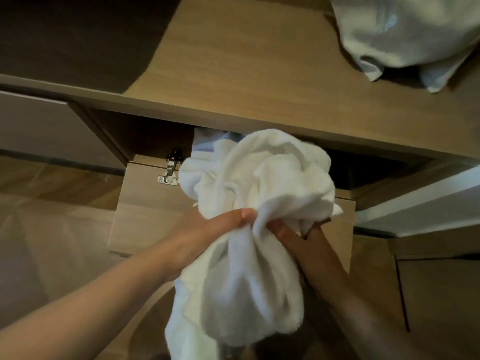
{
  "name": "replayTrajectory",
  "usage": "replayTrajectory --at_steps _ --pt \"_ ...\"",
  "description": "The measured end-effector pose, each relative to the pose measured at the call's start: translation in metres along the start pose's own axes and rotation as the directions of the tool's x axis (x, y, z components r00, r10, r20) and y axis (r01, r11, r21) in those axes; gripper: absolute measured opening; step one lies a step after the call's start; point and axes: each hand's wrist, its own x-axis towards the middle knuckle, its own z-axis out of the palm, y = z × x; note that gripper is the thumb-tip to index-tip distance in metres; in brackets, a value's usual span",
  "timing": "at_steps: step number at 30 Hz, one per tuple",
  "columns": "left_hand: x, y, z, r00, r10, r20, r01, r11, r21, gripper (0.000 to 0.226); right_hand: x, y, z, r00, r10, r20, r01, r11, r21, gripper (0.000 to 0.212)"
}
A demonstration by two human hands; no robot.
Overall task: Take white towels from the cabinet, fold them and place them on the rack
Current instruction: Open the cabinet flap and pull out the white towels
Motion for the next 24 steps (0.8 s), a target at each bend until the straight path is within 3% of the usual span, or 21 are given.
replayTrajectory --at_steps 4,7,12,16,18,21,24 --pt "-0.041 0.053 0.016 1.0 0.018 -0.004 -0.018 0.999 0.037 0.046 -0.047 -0.053 -0.003 0.994 0.006 -0.107 -0.009 1.0 -0.028 0.081" --pt "-0.069 0.091 0.026 1.0 -0.006 0.011 0.005 0.999 0.044 0.058 -0.079 -0.098 -0.007 0.994 0.008 -0.11 -0.008 1.0 0.003 0.086" --pt "-0.123 0.16 0.048 0.999 -0.048 -0.023 0.048 0.999 -0.01 0.069 -0.142 -0.188 -0.027 0.991 -0.029 -0.133 0.026 0.999 -0.022 0.063" --pt "-0.163 0.236 0.066 0.994 0.044 -0.096 -0.042 0.999 0.019 0.066 -0.18 -0.269 -0.043 0.99 -0.026 -0.138 0.027 1.0 0.008 0.092" --pt "-0.183 0.285 0.074 0.989 0.142 -0.049 -0.139 0.988 0.061 0.056 -0.195 -0.316 -0.051 0.992 -0.05 -0.117 0.051 0.999 0.005 0.103" --pt "-0.21 0.357 0.084 0.975 0.221 -0.025 -0.218 0.972 0.087 0.069 -0.211 -0.382 -0.065 0.987 -0.128 -0.099 0.128 0.992 -0.003 0.064" --pt "-0.234 0.418 0.095 0.956 0.292 0.015 -0.291 0.95 0.109 0.08 -0.228 -0.441 -0.077 0.975 -0.2 -0.099 0.201 0.98 -0.003 0.043"
